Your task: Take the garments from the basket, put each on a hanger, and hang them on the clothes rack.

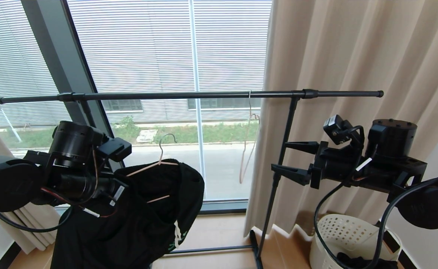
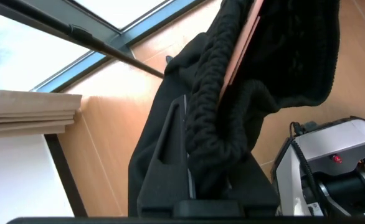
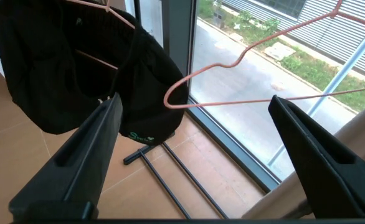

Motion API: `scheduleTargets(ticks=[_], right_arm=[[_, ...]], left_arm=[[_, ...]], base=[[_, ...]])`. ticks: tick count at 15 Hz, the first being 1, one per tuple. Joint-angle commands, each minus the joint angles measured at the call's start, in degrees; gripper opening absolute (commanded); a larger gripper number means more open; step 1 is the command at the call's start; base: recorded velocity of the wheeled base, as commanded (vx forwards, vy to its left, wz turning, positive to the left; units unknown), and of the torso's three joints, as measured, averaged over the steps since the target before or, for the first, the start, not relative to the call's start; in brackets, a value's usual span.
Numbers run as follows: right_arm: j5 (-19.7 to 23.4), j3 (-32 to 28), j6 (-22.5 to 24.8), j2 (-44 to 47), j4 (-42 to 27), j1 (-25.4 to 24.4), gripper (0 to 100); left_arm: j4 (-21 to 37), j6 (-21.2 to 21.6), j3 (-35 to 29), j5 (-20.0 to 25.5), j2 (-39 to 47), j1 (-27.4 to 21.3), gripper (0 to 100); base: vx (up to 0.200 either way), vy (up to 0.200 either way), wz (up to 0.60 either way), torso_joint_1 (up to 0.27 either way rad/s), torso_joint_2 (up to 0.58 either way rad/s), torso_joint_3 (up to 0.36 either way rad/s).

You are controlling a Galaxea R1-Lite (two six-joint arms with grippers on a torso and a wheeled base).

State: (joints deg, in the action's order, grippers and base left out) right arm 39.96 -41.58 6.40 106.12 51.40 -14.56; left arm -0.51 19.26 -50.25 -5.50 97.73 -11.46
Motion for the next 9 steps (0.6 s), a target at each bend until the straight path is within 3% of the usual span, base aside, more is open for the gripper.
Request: scheduleTargets(ticks=[1, 2, 9], right_arm=[[0.0, 0.0, 0.0, 0.1, 0.0, 0.0, 100], [0.0, 0.0, 0.0, 0.2, 0.0, 0.0, 100], [-0.1, -0.1, 0.0, 1.2, 0.1, 0.0, 100]], left_arm=[[-0.5, -1.2, -1.8, -0.2, 2.3, -0.1, 0], [-0.8, -4.0, -4.4, -0.7, 3.4, -1.5, 0], [-0.8, -8.5, -19.6, -1.4, 9.6, -1.7, 0]], base=[[0.0, 0.0, 0.0, 0.0, 0.0, 0.0], [0.0, 0.0, 0.0, 0.0, 0.0, 0.0], [0.0, 0.0, 0.0, 0.0, 0.0, 0.0]])
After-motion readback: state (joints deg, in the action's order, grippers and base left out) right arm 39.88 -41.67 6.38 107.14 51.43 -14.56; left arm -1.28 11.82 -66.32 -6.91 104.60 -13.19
